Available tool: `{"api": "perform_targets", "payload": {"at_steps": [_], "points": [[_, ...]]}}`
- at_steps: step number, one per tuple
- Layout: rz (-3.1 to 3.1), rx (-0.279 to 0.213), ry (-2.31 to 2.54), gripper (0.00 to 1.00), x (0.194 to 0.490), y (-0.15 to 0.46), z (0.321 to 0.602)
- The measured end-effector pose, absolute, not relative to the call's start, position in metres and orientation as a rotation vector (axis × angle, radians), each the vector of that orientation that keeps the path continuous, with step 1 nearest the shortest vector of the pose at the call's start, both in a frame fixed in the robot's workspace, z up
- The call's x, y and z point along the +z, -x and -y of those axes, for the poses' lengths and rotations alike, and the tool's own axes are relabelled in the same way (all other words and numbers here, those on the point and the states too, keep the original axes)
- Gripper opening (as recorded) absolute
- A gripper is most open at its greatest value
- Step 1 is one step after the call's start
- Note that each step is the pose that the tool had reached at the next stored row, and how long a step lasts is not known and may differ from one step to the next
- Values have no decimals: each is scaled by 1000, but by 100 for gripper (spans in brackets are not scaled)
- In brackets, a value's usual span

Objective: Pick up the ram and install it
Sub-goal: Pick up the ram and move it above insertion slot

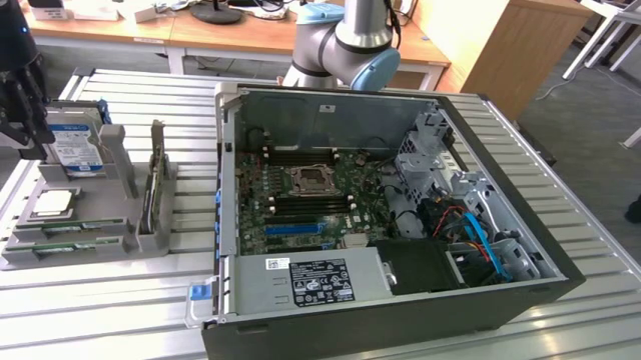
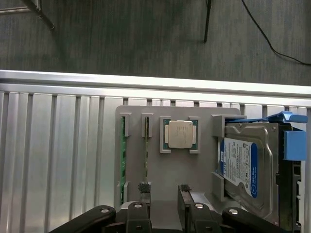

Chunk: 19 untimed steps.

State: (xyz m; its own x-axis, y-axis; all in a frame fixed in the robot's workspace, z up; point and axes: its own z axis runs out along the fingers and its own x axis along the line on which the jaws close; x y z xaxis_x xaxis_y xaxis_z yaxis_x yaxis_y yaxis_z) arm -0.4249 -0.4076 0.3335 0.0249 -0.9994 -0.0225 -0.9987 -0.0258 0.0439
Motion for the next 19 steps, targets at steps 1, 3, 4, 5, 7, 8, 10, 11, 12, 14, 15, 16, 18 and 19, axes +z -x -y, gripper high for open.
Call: {"api": "perform_targets", "payload": {"at_steps": [1, 3, 4, 5, 7, 8, 10, 11, 12, 14, 15, 16, 18, 19], "points": [[2181, -73, -2238, 36, 333, 425, 408], [2181, -73, -2238, 36, 332, 425, 407], [2181, -73, -2238, 36, 332, 425, 407], [2182, -73, -2238, 36, 332, 425, 407], [2182, -73, -2238, 36, 331, 425, 407], [2181, -73, -2238, 36, 331, 425, 407], [2182, -73, -2238, 36, 330, 425, 407], [2182, -73, -2238, 36, 330, 425, 407], [2182, -73, -2238, 36, 329, 425, 407], [2182, -73, -2238, 36, 328, 425, 407], [2181, -73, -2238, 36, 328, 425, 407], [2181, -73, -2238, 36, 328, 425, 407], [2181, -73, -2237, 36, 328, 425, 407], [2182, -73, -2238, 36, 328, 425, 407]]}}
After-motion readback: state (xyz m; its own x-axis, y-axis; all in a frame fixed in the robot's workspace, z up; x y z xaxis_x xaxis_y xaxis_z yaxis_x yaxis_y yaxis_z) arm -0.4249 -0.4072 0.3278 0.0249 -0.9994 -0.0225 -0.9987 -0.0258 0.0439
